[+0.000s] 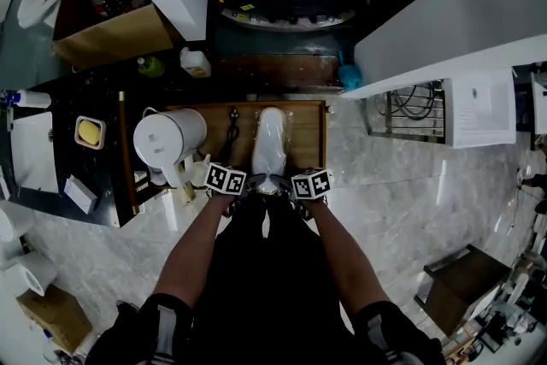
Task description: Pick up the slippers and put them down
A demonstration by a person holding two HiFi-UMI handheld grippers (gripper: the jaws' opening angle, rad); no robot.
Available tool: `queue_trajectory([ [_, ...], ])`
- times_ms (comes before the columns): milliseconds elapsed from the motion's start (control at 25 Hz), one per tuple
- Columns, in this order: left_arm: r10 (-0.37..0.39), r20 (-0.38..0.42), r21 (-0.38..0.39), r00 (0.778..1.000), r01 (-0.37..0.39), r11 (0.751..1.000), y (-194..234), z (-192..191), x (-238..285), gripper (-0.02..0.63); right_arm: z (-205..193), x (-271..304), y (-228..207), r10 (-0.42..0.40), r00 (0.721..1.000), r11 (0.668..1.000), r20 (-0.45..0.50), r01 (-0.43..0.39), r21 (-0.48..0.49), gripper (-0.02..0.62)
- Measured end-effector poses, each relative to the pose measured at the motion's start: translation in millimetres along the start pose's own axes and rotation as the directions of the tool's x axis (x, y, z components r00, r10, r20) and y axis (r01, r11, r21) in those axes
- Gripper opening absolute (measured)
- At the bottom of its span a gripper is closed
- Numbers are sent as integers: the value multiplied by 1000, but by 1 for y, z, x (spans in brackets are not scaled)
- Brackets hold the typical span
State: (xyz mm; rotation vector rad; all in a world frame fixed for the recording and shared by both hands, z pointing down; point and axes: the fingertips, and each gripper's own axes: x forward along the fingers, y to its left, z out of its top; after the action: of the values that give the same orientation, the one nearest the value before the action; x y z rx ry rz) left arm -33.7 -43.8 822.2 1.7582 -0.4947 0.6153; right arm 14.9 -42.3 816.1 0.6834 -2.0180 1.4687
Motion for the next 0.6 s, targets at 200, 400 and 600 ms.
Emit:
queue_trajectory([
  [200,1,19,-9,1000,-1,1000,-5,-1,-4,244,6,-9,9,0,1000,999,18,1,-40,221],
  [400,-2,57,-9,998,3,1000,-13,0,-10,244,9,-16,17,11,999,998,32,-9,-65,221],
  [600,-9,89,0,996,9,1000,-22,3,-19,244,12,-24,25,28,998,996,56,-24,-83,221],
])
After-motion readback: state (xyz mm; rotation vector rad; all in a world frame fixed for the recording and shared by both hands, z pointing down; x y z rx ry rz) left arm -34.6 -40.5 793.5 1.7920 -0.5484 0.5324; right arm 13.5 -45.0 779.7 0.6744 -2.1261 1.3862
